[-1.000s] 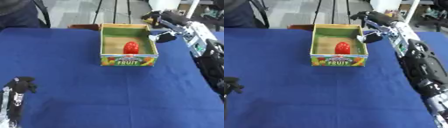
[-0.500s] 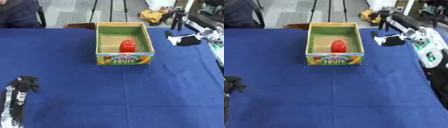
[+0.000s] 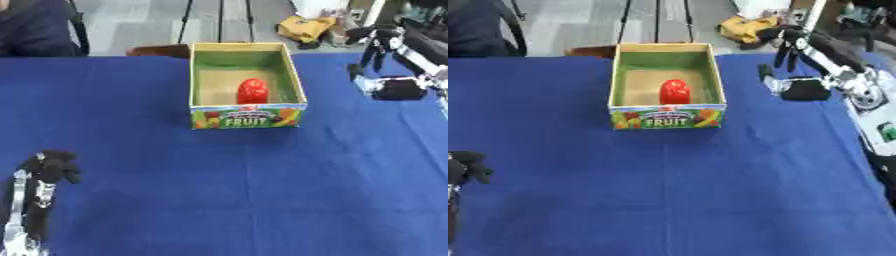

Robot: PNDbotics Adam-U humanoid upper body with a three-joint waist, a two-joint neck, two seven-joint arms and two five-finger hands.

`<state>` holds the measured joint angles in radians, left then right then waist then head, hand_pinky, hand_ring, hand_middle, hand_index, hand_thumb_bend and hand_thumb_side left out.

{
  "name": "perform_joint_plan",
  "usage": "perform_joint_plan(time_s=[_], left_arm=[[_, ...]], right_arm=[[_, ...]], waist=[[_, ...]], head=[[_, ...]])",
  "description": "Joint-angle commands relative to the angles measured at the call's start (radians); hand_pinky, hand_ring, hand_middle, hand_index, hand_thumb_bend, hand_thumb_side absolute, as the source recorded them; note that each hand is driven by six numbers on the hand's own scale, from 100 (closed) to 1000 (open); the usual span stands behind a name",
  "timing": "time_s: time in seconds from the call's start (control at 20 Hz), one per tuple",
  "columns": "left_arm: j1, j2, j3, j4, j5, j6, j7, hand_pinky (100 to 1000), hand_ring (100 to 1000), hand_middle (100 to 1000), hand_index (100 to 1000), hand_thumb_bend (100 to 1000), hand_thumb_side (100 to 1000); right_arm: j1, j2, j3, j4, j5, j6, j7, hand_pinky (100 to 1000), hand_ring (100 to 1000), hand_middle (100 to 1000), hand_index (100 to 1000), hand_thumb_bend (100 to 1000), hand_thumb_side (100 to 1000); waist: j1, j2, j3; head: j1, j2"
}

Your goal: Pick up objects on the table and place them in the box.

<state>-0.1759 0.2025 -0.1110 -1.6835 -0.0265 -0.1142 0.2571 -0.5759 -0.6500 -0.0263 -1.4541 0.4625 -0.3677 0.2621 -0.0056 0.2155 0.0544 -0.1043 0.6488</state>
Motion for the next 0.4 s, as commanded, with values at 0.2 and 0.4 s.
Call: perform_joint_plan(time_s=[0.2, 0.4], left_arm=[[-0.003, 0.002, 0.011, -0.019, -0.002, -0.016, 0.0, 569, 341, 378, 545, 955, 810], [-0.003, 0.001, 0.01, -0.018, 0.001, -0.021, 0.002, 569, 341, 378, 545, 954, 810]], right_arm=[[0.022, -0.01, -0.034, -0.045, -0.037, 0.03, -0.008, 375, 517, 754, 930, 100, 491], [0.041, -0.003, -0.043, -0.054, -0.052, 0.04, -0.008, 371, 513, 749, 926, 100, 505]], waist=[[0.004, -0.012, -0.004], [0.007, -0.01, -0.007]], head=[[0.001, -0.004], [0.001, -0.003]])
